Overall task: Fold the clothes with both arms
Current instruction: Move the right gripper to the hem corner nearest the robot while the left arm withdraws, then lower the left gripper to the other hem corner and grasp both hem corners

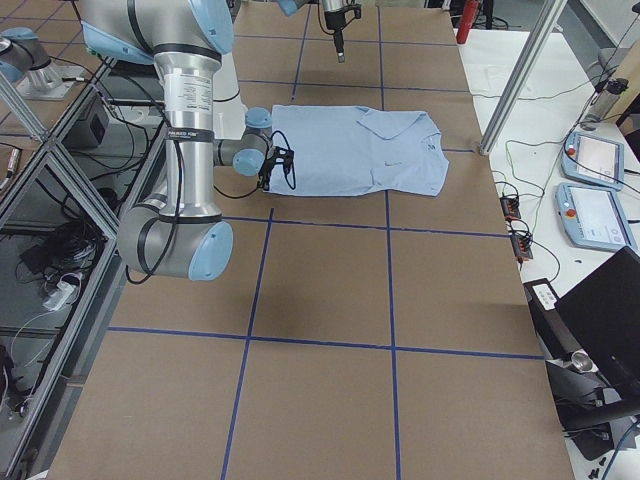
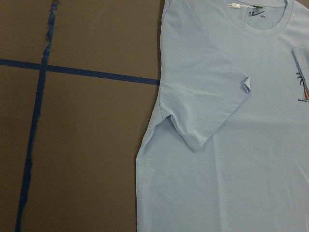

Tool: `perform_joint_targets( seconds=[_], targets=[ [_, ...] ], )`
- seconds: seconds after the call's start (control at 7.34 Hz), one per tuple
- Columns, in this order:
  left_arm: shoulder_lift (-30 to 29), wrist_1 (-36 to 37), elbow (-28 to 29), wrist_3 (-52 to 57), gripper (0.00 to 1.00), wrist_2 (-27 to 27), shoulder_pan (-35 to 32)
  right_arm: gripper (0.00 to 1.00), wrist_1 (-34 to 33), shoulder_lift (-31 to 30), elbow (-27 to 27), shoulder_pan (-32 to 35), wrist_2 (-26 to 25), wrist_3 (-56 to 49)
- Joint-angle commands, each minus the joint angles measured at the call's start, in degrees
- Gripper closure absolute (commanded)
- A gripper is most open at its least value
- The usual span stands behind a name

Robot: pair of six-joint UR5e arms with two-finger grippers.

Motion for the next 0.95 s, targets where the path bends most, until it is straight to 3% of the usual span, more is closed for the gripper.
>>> perform_joint_targets(
  seconds=[0.0,0.14,0.41,0.55,0.82],
  targets=[
    [0.2,0.0,0.0,-0.5,0.0,0.0,0.1,1.0,0.0,-0.1,2.4,0.4,-0.3,2.7],
    [1.1,0.1,-0.1,-2.5,0.0,-0.3,1.0,1.0,0.0,-0.2,3.6,1.1,-0.3,2.7],
    [2.9,-0.5,-0.2,-15.3,0.0,2.8,11.5,1.0,0.1,-0.2,4.4,2.5,-0.2,2.6],
    [2.9,-0.5,-0.2,-24.0,0.0,8.6,19.2,1.0,0.2,0.0,4.5,3.0,-0.1,2.6],
    [3.3,0.2,0.5,-35.8,0.0,14.7,31.1,1.0,0.4,0.4,4.8,3.4,0.0,2.6]
  ],
)
